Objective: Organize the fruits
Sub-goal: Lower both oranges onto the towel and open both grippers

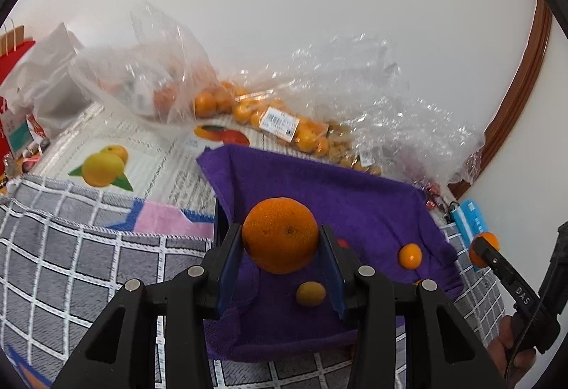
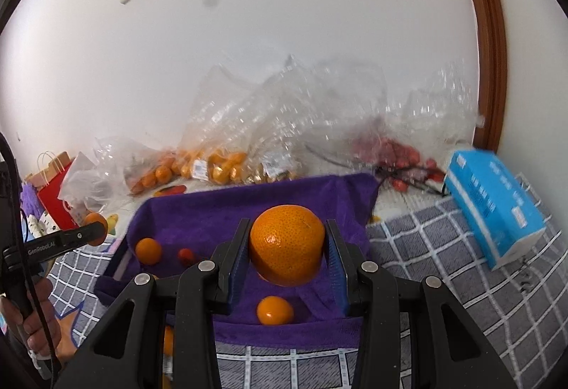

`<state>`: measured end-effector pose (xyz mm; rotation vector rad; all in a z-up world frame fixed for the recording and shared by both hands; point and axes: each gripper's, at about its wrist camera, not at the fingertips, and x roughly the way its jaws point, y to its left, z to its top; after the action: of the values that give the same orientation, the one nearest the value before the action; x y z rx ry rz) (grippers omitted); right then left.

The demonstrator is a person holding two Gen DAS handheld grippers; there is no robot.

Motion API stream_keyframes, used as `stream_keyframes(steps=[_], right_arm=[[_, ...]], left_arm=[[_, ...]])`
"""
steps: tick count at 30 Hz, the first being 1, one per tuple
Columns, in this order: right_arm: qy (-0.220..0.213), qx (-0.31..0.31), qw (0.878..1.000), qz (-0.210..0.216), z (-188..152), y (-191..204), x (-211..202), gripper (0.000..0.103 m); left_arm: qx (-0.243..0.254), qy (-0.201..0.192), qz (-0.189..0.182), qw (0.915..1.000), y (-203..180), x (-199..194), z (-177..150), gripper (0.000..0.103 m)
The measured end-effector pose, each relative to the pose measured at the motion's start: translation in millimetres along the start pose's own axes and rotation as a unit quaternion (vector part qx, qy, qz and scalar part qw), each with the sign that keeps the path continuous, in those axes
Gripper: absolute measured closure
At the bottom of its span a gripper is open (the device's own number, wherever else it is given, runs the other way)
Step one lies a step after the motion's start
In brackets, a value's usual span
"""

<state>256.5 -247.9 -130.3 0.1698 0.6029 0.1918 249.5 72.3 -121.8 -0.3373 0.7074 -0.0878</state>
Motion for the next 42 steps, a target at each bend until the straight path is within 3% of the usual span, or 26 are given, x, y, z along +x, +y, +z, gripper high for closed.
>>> stream_keyframes(steps=[6,11,14,42], right_arm=[[0.036,0.010,0.999,-0.005,-13.5,-10.4,25.5,0.063],[0.060,0.015,0.998,0.021,-19.0,-10.0,38.4,0.063],[0.067,0.016,0.997,0.016,-21.1,-9.0,43.6,0.063],[0.066,0.016,0.997,-0.019,-25.2,-10.3,49.6,0.061]], left_arm=[[-0.002,0.019,0.022,0.9996,7.5,18.2,-10.2,0.063],[-0.012,0.037,0.007,0.9992,8.4,25.3,-13.7,0.063],[-0.004,0.039,0.011,0.9992,5.4,25.8,-14.7,0.063],[0.034,0.066,0.018,0.9971,-13.7,35.6,-25.4,0.062]])
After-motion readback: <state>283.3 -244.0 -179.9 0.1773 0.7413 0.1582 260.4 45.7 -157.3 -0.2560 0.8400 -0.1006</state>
